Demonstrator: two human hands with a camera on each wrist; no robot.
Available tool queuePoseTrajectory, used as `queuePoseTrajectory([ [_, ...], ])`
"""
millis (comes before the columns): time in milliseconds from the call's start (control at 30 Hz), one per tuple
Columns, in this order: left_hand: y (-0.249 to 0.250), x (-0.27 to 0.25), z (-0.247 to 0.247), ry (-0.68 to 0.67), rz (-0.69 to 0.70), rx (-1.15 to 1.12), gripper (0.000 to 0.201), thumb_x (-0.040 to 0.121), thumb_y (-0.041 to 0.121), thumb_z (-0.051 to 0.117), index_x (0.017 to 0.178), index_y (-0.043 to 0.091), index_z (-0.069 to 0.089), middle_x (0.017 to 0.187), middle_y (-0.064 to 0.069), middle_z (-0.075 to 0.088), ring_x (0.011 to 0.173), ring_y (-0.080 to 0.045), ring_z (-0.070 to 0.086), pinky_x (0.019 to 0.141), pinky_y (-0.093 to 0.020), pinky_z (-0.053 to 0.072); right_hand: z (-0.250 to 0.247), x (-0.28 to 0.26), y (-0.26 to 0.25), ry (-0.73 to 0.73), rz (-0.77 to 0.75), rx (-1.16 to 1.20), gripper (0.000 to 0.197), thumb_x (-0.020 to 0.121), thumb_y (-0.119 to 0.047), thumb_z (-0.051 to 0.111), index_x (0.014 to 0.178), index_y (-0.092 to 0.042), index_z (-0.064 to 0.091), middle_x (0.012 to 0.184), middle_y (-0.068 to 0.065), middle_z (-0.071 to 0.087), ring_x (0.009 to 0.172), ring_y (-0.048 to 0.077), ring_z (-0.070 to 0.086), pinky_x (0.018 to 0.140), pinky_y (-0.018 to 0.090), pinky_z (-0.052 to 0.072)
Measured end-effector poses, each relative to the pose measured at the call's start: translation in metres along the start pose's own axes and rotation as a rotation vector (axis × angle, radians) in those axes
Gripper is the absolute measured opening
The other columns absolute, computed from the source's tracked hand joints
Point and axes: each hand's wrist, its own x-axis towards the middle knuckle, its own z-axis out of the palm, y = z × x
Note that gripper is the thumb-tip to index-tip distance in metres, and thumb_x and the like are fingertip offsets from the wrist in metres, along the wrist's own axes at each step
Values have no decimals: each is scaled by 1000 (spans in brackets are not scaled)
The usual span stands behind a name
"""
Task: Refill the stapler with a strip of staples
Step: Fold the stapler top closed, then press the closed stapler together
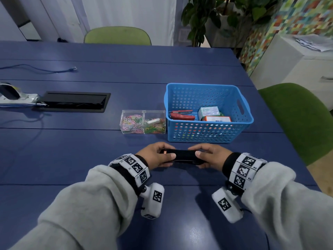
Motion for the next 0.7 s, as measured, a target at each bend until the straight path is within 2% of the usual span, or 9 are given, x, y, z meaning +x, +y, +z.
queuePoseTrajectory([
  [67, 3, 0, 1, 2, 18, -23, 20, 84, -4, 58, 81, 16, 59, 80, -5, 57, 56, -9, 64, 55, -16, 59, -1, -3, -5, 5, -32, -302, 22, 89, -13, 57, 99, -32, 58, 97, 3, 61, 84, 12, 59, 72, 16, 54],
  [133, 5, 1, 2, -10, 24, -55, 18, 84, -3, 58, 81, 15, 59, 80, -5, 58, 55, -7, 66, 55, -17, 59, -3, -7, -12, -4, -46, -640, 40, 79, -26, 69, 116, -33, 54, 106, -3, 62, 100, 13, 59, 91, 25, 48],
  [167, 6, 1, 2, -20, 25, -65, 18, 84, -3, 59, 82, 15, 59, 80, -5, 58, 55, -6, 67, 56, -17, 59, -3, -9, -17, -6, -45, -766, 49, 76, -31, 72, 121, -31, 52, 109, -3, 63, 103, 15, 58, 94, 27, 46],
  [267, 11, -1, 8, -46, 33, -59, 17, 83, -3, 59, 81, 14, 59, 80, -5, 58, 55, -6, 66, 56, -17, 59, 1, -10, -32, -12, -74, -1038, 43, 77, -35, 68, 116, -24, 54, 111, 4, 66, 105, 23, 59, 88, 30, 46],
  [367, 19, -4, 12, -44, 61, -39, 18, 83, -4, 59, 81, 14, 59, 80, -5, 58, 56, -5, 65, 56, -17, 59, 5, -11, -42, -23, -101, -1174, 34, 80, -35, 65, 106, -17, 55, 109, 9, 66, 102, 28, 60, 85, 34, 47],
  [500, 35, -9, 13, -24, 105, -21, 18, 83, -3, 60, 81, 15, 59, 82, -5, 59, 64, -9, 63, 55, -16, 59, 2, -14, -55, 5, -106, -1212, 31, 80, -34, 65, 102, -14, 57, 108, 10, 66, 103, 28, 59, 85, 34, 48],
  [567, 46, -13, 15, -19, 139, 1, 18, 82, -2, 61, 81, 16, 60, 82, -4, 59, 62, -7, 63, 55, -15, 58, -1, -17, -65, 31, -112, -1211, 29, 79, -35, 65, 99, -15, 59, 106, 9, 67, 103, 28, 60, 84, 33, 48],
  [633, 59, -16, 16, -1, 177, 22, 19, 82, -2, 61, 81, 17, 60, 80, -4, 59, 57, -4, 63, 54, -13, 58, -5, -21, -77, 62, -141, -1205, 27, 78, -34, 66, 96, -15, 60, 101, 9, 68, 101, 28, 60, 82, 32, 47],
  [700, 74, -19, 17, 15, 212, 30, 19, 82, -1, 62, 81, 18, 61, 81, -3, 60, 59, -4, 63, 56, -14, 58, -11, -24, -91, 93, -164, -1186, 25, 76, -34, 67, 93, -16, 62, 92, 7, 67, 95, 27, 61, 77, 31, 46],
])
